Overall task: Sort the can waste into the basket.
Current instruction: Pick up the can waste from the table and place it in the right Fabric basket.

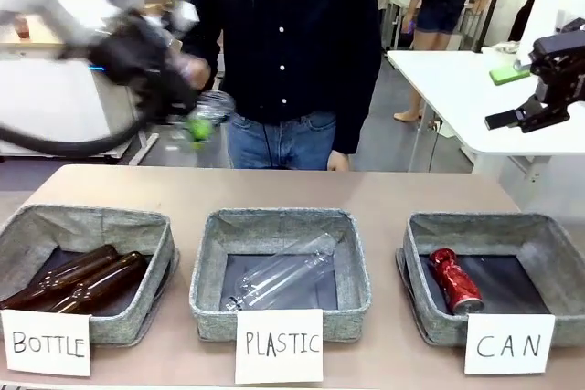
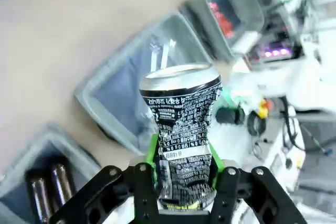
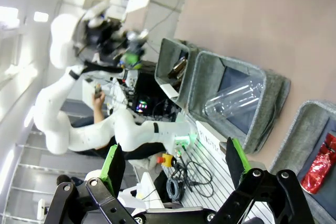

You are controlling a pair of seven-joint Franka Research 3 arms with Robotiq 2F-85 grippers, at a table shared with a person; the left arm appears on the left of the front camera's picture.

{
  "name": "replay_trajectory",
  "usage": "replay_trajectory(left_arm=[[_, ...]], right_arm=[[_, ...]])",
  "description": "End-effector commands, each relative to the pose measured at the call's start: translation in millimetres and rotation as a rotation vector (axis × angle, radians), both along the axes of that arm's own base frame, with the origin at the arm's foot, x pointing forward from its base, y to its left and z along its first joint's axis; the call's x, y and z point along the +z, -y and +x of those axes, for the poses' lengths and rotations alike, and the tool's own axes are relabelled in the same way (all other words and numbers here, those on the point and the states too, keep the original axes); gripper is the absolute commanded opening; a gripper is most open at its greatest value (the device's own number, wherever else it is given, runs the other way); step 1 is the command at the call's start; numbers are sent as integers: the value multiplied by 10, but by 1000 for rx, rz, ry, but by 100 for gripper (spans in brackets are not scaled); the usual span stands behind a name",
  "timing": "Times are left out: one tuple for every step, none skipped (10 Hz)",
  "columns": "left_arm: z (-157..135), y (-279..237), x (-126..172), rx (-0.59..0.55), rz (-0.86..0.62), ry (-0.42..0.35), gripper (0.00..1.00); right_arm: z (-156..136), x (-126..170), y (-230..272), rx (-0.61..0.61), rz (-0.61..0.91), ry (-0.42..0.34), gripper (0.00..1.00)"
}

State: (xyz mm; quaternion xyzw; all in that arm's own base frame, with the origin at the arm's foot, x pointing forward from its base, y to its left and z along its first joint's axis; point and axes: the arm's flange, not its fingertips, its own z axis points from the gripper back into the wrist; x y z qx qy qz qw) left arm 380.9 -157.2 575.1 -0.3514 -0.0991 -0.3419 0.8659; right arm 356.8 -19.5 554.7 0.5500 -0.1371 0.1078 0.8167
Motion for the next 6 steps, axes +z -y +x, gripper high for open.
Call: replay_trajectory(left_arm=[[-551, -461, -209, 11, 1, 89, 0], [0, 0, 0, 0, 0, 0, 0], [0, 0, 0, 0, 0, 0, 0], [0, 0, 0, 0, 0, 0, 0], [0, 0, 0, 0, 0, 0, 0], [-213, -131, -64, -14, -14, 22, 37]], right_arm=[[1, -10, 4, 10, -6, 21, 100], [1, -10, 4, 10, -6, 21, 100], [1, -10, 4, 10, -6, 21, 100], [1, -10, 4, 10, -6, 21, 100], [1, -10, 4, 10, -6, 21, 100], [1, -2, -2, 0, -1, -1, 100]])
